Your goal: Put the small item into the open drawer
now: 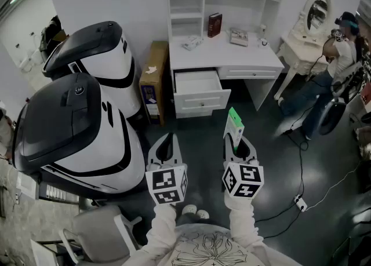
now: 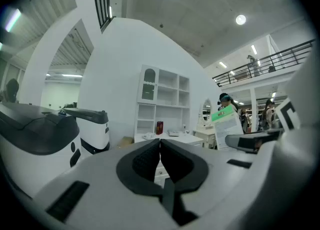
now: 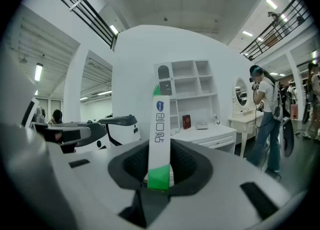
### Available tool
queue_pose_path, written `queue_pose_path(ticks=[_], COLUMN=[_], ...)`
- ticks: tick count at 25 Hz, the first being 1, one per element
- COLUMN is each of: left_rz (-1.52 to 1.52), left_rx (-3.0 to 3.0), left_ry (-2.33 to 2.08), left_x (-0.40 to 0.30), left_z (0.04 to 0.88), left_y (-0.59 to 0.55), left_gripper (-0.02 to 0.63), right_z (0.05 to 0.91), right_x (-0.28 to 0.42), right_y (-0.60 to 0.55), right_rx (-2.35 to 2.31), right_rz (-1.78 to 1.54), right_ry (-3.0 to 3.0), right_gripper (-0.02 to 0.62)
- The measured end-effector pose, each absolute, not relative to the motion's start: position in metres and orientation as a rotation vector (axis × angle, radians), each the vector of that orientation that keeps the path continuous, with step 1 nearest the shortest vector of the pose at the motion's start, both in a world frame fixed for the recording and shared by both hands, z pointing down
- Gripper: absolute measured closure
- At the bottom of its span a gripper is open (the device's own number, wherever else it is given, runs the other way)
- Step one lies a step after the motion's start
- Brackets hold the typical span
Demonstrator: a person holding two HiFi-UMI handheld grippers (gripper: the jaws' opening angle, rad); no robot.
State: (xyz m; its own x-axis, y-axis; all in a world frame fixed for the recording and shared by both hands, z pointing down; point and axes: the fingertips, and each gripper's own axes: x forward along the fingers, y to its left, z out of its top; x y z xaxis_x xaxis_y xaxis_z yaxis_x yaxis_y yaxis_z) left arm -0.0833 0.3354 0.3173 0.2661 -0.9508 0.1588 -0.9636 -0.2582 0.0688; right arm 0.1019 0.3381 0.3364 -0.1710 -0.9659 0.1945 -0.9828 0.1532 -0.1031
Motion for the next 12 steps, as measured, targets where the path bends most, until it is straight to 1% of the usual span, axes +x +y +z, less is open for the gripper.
queue_pose_path(ticks=[12], left_rz=[0.132], left_rx=[2.382], left_ry=[-1.807], left_x=[-0.0872], left_z=[0.3181], left_y=[0.3278], left_gripper=[0.600], right_z=[0.3394], right_x=[0.0970], right_y=[0.3299], right_rx=[1.961], right_rz=[0.320], right_ry=[-2.318], right_gripper=[0.506])
